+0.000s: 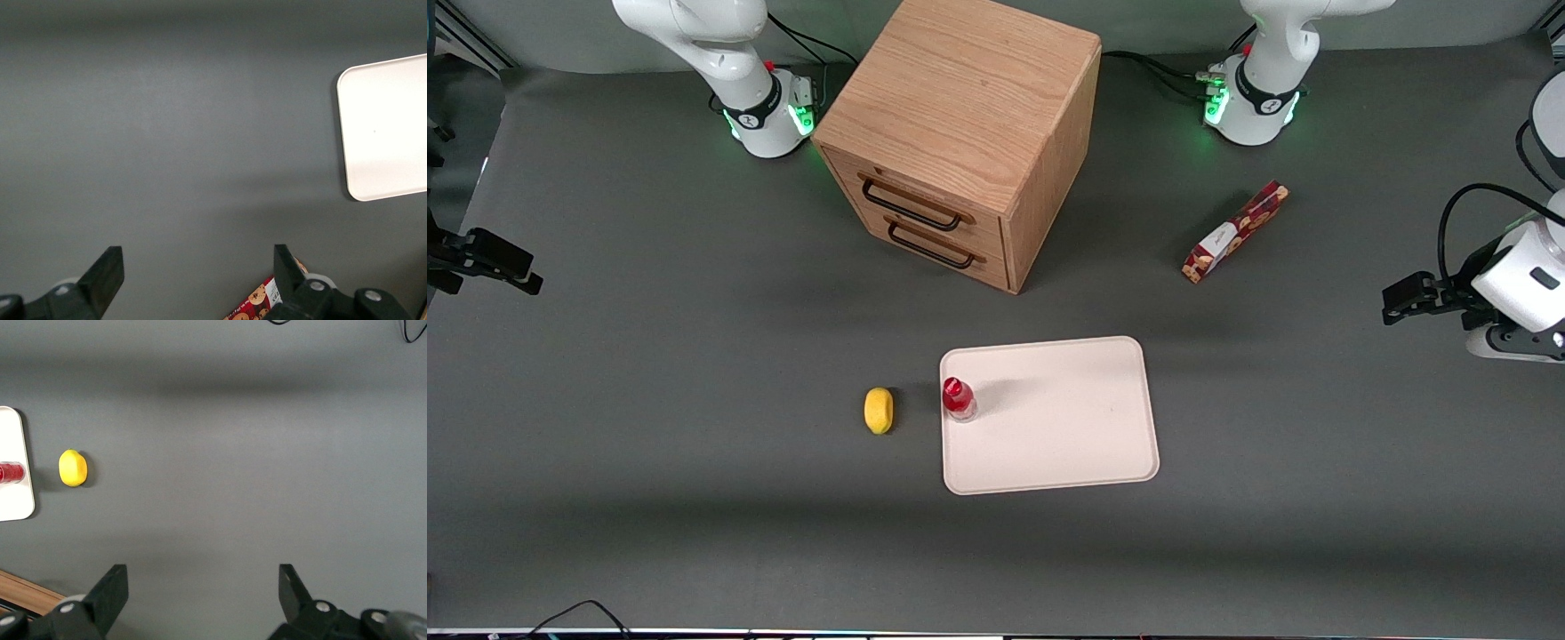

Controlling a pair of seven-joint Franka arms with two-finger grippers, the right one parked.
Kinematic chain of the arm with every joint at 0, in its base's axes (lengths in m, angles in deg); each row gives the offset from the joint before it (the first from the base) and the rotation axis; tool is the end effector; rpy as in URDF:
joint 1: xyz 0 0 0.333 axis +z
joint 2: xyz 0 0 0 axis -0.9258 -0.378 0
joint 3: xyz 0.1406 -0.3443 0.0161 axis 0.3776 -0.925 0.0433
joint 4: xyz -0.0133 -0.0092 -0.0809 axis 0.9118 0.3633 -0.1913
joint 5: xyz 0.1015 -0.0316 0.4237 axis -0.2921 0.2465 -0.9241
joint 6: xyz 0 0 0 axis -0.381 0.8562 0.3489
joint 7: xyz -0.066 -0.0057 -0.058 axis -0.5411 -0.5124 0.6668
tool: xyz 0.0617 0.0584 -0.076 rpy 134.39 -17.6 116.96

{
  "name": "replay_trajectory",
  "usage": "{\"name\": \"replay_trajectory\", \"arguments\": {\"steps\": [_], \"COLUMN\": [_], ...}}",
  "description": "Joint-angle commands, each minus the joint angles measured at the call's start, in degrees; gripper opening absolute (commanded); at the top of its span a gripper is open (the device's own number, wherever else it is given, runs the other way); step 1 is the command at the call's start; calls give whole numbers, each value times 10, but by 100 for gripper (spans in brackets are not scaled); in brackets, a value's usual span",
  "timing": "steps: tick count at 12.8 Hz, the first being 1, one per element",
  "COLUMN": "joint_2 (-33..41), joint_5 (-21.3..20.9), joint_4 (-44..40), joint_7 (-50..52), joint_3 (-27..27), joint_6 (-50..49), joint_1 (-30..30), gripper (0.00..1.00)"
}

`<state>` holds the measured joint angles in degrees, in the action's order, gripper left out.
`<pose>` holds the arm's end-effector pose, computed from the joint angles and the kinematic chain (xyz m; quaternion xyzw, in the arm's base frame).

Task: Place red cookie box on tray

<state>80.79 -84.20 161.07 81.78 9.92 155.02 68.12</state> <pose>0.6518 -0.0081 0.5867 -0.9990 0.0439 -0.0067 0.0001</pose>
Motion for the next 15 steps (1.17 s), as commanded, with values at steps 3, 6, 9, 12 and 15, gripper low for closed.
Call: {"name": "replay_trajectory", "arguments": {"steps": [3, 6, 9, 12, 15], "joint_2": [0, 1, 14, 32, 74], "joint_5": [-2, -1, 7, 3, 3], "joint_4": [-10, 6, 55, 105, 200], "joint_7": [-15, -56, -82, -120, -150], "joint_3": [2, -11, -27, -42, -42], "joint_6": [-30, -63, -58, -46, 14], "joint_1": [-3, -7, -9, -9, -9], "gripper": [100, 100, 100, 100, 100]}}
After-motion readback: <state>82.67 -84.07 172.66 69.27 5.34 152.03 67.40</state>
